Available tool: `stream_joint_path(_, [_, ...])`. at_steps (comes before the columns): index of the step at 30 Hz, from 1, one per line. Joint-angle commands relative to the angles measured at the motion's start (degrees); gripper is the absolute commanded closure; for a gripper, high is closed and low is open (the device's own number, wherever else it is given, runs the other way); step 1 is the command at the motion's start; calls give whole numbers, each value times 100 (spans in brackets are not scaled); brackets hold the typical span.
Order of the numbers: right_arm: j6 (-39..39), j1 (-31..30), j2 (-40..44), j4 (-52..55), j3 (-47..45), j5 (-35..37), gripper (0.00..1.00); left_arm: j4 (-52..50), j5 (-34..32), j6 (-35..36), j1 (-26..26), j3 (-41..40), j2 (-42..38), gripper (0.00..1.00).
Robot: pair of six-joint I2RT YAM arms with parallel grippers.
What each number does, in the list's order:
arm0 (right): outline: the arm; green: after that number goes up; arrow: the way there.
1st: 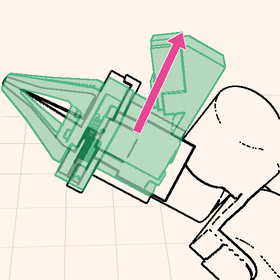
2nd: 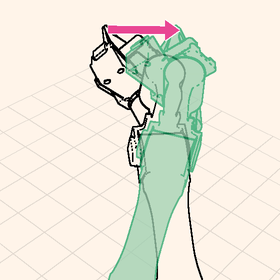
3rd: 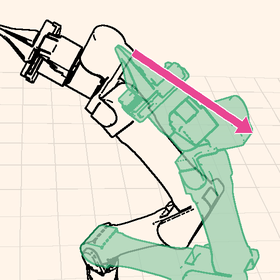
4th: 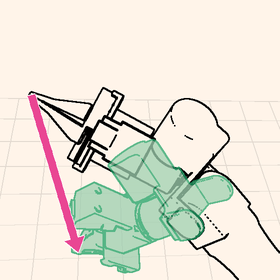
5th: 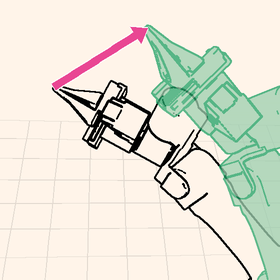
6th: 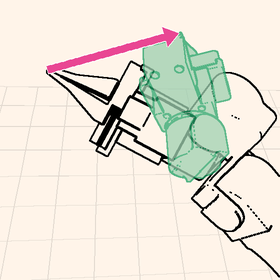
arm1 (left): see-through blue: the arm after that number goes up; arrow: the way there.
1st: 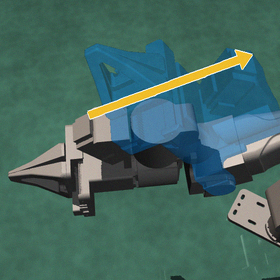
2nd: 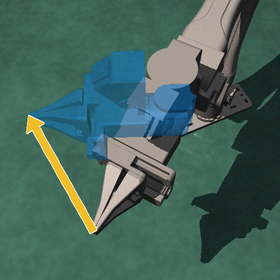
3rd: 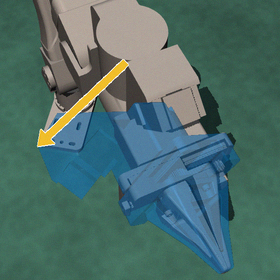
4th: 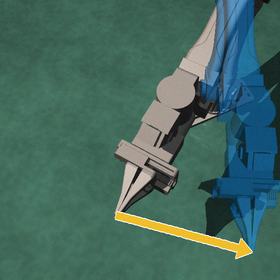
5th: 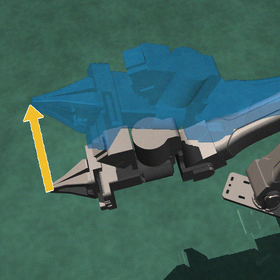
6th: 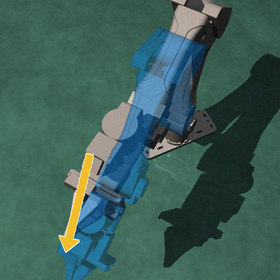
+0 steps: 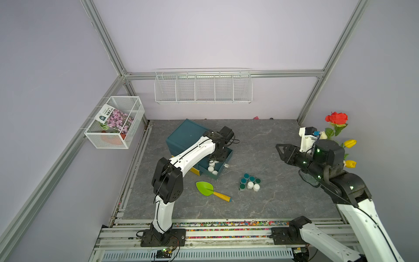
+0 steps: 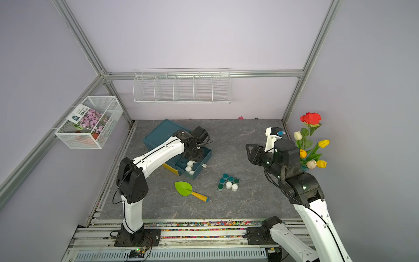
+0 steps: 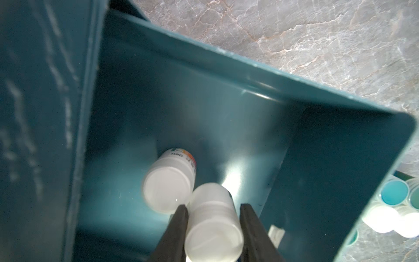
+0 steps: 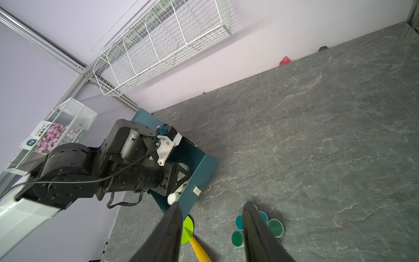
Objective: Put the paint cans in the drawer according to color
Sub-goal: Place the paint can in the drawer, then pick up the paint can at the center of the board.
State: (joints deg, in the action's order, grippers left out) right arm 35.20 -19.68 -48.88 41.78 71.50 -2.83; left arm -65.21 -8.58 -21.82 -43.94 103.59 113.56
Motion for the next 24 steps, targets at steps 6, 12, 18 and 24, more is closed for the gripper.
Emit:
stream_joint_path(6, [49, 17, 20, -112, -70, -42, 53, -151, -185, -84, -167, 259, -230, 47])
stream_joint_path(12, [30, 19, 36, -100, -49, -33, 53, -383, -426, -155, -301, 983, -272, 40])
stream_joint_path(18, [-82, 20, 21, 22, 98, 101, 53, -103, 498, 352, -873, 1377, -272, 47])
stream_joint_path(24, [-131, 32, 114, 198, 240, 393, 53, 433, 1842, 654, -1729, 758, 28, 56])
